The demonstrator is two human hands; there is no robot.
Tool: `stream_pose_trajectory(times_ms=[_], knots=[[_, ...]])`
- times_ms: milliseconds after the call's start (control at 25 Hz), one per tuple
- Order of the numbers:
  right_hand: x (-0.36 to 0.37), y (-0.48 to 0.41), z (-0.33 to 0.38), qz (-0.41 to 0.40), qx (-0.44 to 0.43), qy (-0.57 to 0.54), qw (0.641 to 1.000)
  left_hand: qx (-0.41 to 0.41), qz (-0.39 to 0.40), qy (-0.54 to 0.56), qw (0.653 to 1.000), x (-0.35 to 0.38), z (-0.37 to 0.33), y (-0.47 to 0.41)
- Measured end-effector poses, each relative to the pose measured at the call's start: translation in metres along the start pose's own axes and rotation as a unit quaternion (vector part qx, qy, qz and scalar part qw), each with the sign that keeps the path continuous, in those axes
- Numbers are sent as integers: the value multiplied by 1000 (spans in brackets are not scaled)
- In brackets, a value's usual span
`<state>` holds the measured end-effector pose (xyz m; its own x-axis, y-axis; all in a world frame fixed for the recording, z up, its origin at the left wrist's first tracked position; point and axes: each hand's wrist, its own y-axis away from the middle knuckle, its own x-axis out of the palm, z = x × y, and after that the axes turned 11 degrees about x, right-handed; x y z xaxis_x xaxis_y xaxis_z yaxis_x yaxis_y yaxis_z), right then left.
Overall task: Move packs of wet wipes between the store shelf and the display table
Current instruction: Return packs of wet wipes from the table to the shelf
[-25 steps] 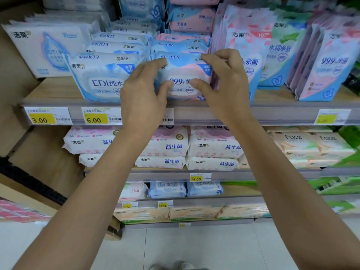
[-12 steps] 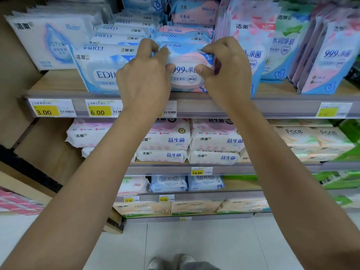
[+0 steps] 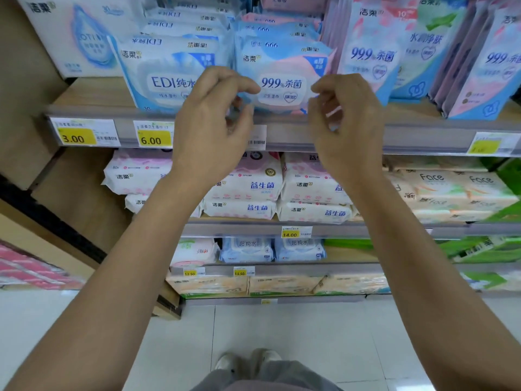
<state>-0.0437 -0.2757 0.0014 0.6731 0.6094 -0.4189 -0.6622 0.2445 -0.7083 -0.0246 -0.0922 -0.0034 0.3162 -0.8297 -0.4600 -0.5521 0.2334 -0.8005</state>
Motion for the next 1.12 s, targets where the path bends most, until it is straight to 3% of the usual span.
stream_pose_trajectory(times_ms=[160,240,320,400,520,560,720,880,1000,1120], knots=[[25,73,-18,164,38,0,986,-88,79,44,992,-4,9,75],[47,119,-33,305,79,23,949,-193,147,56,969,-1,21,138],[72,162,-47,494,97,79,860,-339,200,52,918,1,32,211],[96,201,-65,647,31,148,747,-451,254,-24,856,-1,33,284],[121,253,-81,750,-57,191,631,-580,310,-91,748,-14,0,372],[125,267,-85,771,-88,197,599,-607,308,-94,727,-15,-17,393],[125,319,-75,823,-246,197,473,-748,163,-112,634,-6,-115,462],[104,382,-39,784,-462,224,349,-857,-4,-77,509,27,-240,518],[74,447,21,732,-600,179,268,-900,-150,-93,399,55,-338,557],[22,519,91,678,-701,99,197,-901,-320,-125,264,94,-433,581]])
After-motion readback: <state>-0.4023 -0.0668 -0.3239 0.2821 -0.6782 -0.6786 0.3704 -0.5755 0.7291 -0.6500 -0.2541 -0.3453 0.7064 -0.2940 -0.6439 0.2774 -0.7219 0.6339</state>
